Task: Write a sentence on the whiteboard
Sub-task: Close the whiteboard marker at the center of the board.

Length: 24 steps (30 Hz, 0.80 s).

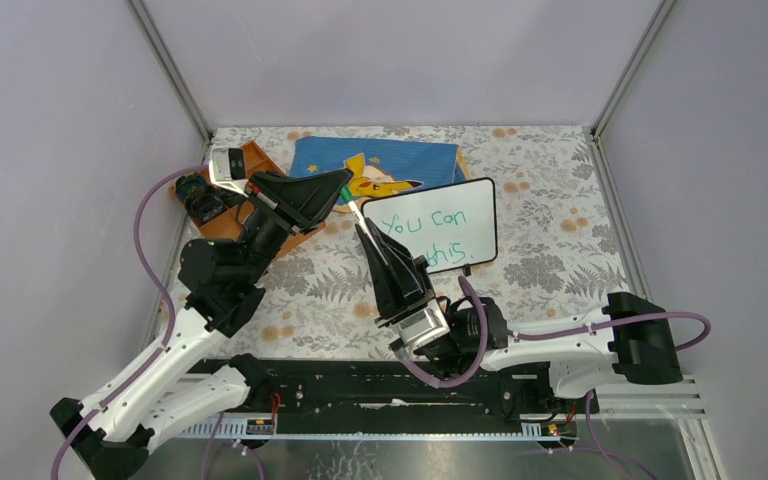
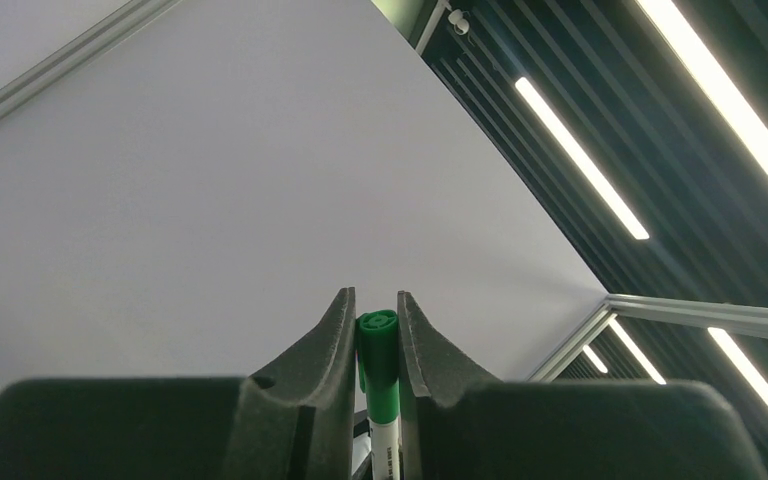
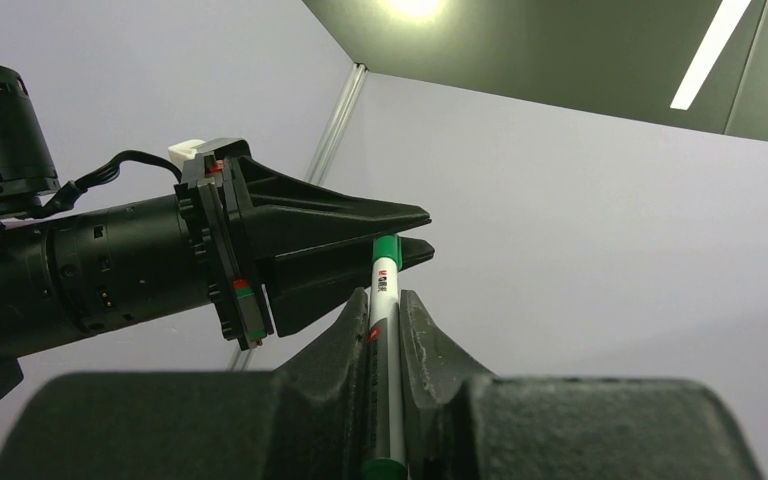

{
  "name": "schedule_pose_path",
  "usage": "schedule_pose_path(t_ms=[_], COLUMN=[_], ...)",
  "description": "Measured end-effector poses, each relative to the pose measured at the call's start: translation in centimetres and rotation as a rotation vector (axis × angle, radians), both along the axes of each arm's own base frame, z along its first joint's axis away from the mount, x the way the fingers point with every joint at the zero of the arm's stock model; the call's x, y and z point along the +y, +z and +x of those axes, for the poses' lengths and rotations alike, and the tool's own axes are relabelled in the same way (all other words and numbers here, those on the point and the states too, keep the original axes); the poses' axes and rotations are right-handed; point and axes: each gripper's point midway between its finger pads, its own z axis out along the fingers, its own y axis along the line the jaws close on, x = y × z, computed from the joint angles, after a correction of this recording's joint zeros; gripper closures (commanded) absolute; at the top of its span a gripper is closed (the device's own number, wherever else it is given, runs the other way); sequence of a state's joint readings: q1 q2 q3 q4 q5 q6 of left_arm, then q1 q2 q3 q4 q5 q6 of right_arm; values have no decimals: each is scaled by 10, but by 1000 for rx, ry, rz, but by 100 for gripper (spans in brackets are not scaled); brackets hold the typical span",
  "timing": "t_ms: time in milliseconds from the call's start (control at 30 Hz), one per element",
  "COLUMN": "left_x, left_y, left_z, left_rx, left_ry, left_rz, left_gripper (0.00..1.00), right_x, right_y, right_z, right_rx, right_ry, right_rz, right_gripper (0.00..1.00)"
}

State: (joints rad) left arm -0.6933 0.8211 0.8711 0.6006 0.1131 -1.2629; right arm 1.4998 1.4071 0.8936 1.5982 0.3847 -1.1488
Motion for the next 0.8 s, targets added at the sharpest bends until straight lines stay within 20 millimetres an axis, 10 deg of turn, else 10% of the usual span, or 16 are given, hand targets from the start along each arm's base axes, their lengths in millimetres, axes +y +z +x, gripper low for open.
schedule_pose_path(t_ms=[800], left_x=[-5], left_y=[14], left_z=[0], left_rx=[20], left_ry=[58], left_rz=[-48], left_gripper=[100], right_x=[6], right_y=[16], right_z=[5], right_rx=[-18], right_ry=[-32], right_rz=[34], right_gripper=[100])
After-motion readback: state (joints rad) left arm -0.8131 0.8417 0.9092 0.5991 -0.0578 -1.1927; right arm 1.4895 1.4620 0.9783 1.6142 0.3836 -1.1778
